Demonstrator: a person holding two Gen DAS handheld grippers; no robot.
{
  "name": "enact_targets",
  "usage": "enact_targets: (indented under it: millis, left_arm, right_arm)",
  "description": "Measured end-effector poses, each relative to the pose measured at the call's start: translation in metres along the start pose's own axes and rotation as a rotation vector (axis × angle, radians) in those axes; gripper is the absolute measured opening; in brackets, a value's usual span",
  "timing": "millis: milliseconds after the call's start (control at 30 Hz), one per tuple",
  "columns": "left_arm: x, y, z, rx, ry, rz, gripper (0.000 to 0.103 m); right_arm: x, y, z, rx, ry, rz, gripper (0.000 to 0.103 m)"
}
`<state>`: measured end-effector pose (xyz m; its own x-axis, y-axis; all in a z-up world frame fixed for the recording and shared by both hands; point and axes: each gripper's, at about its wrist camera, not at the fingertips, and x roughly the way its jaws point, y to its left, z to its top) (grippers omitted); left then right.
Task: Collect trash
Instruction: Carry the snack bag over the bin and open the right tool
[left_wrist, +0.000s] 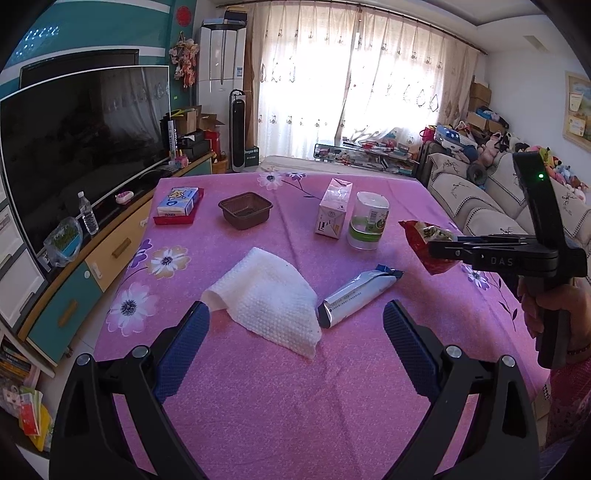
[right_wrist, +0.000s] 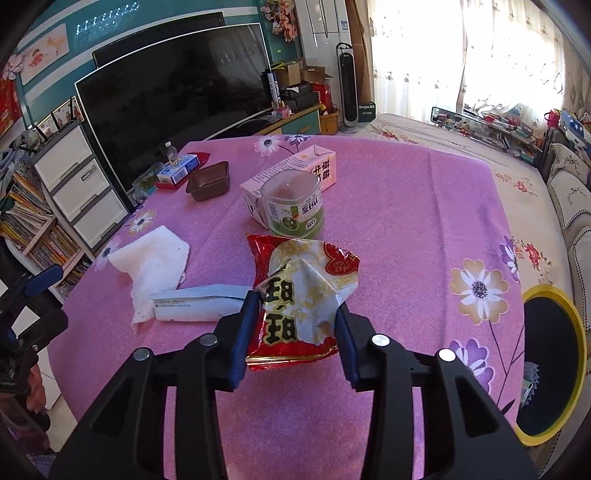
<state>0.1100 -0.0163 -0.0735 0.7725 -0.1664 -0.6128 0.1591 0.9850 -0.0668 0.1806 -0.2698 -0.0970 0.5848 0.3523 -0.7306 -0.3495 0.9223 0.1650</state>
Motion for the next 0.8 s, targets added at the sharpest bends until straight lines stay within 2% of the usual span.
enact_targets:
  millis: [167,400,600,733,800]
  left_arm:
    - [0.002,-0.008,0.002,0.019,0.002,-0.006,0.094]
    - [0.005,-0.023,0.006,0.040,0.006,-0.026,0.094]
    - [0.011,-0.039,0.009,0.068,0.016,-0.043,0.094]
    - [0.016,-0.048,0.011,0.082,0.027,-0.054,0.094]
    - [0.019,-0.053,0.012,0.092,0.032,-0.057,0.094]
  right_arm:
    - [-0.036,-0.026,-0.010,0.045,-0.061,-0.043,0.039]
    - [-0.073,-0.121,-0.032,0.206,-0.092,-0.253,0.043]
    - [-0.066,-0.206,-0.050,0.311,0.000,-0.455,0.047]
    - [-0.044,-0.241,-0.055,0.312,0.085,-0.548,0.063]
    - [-0.034,-0.252,-0.057,0.301,0.132,-0.598,0.064]
